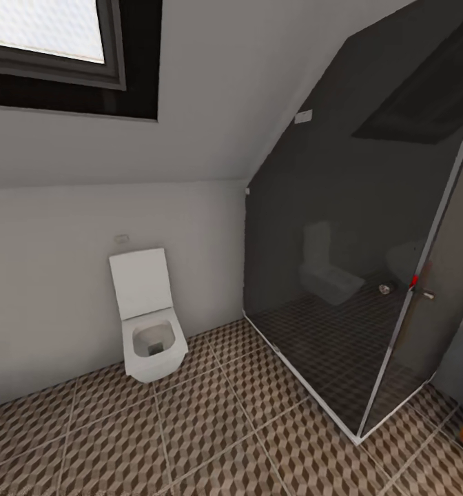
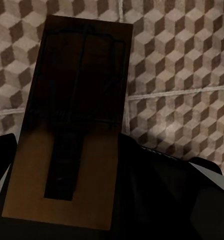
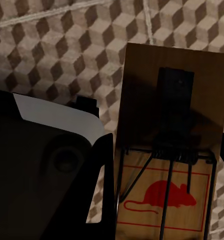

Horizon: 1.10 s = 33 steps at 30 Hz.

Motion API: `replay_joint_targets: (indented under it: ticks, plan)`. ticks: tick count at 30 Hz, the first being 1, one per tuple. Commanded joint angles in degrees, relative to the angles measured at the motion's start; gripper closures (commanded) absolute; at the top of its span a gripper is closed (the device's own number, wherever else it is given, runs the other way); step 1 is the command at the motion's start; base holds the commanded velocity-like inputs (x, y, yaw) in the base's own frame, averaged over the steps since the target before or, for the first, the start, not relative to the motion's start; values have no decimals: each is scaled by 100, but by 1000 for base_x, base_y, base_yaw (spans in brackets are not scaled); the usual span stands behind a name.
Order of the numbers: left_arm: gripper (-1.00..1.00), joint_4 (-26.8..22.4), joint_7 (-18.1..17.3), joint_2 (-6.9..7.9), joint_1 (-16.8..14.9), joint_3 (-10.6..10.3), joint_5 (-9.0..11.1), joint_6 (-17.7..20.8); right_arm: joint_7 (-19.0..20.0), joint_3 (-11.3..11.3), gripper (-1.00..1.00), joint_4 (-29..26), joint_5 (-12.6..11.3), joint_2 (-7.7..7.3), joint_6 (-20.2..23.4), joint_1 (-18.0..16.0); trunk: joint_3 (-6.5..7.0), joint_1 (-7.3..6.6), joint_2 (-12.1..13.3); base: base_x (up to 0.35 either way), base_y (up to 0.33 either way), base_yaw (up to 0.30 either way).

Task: Take the four mousetraps from the cabinet in the bathroom and place them on the bathroom floor. Make sure all four end up on the same floor surface, and ensure that at least two of them are either under or directly next to the same bathroom sink.

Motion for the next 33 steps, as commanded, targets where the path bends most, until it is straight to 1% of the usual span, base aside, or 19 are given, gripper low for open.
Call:
replay_joint_targets:
  ticks: [1,13,33]
  plan:
    - [100,6,-21,1,-5,-48,40,-10,18,45,100,6,15,-1,15,-7,-7,0,-4,0,0,282]
    - [100,3,-21,-11,-5,-48,42,-9,18,44,100,6,16,4,15,-7,-7,0,-4,12,0,282]
    - [100,0,-21,-17,-5,-56,34,-2,18,44,100,6,16,-1,15,-7,-7,0,-4,285,-3,282]
